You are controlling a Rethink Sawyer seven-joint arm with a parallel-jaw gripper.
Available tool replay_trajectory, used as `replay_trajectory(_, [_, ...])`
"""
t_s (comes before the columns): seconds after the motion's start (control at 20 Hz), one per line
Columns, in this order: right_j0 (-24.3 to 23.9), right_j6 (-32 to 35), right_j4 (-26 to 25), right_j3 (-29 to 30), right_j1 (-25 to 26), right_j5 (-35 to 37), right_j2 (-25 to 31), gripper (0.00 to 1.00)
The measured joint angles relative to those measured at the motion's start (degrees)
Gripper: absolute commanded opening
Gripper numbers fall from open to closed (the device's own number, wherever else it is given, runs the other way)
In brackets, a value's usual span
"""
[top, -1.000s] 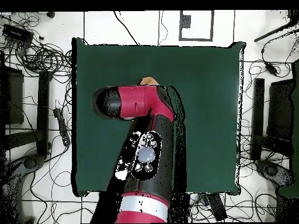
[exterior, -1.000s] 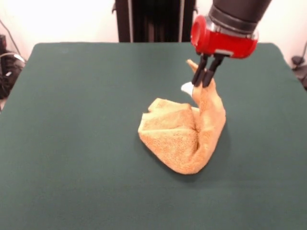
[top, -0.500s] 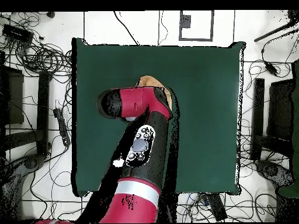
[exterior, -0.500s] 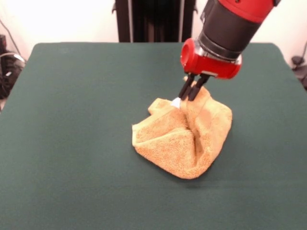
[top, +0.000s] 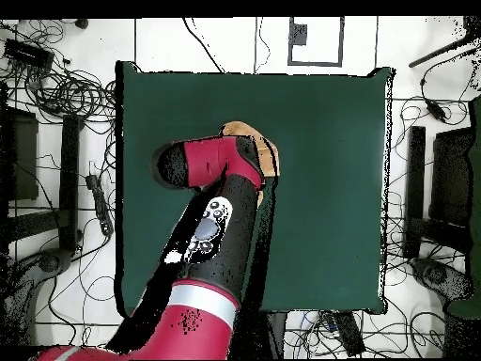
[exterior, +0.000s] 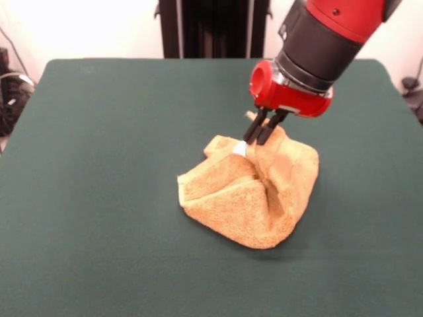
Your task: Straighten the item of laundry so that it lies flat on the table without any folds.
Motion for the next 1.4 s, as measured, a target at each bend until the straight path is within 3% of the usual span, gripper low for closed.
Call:
replay_trajectory(1.1, [3.08, 0.26, 1.86, -9.0, 3.77, 6.01, -3.26, 0.0])
replay_trajectory(1.4, [3.9, 3.16, 3.42, -9.88, 4.56, 6.64, -4.71, 0.0])
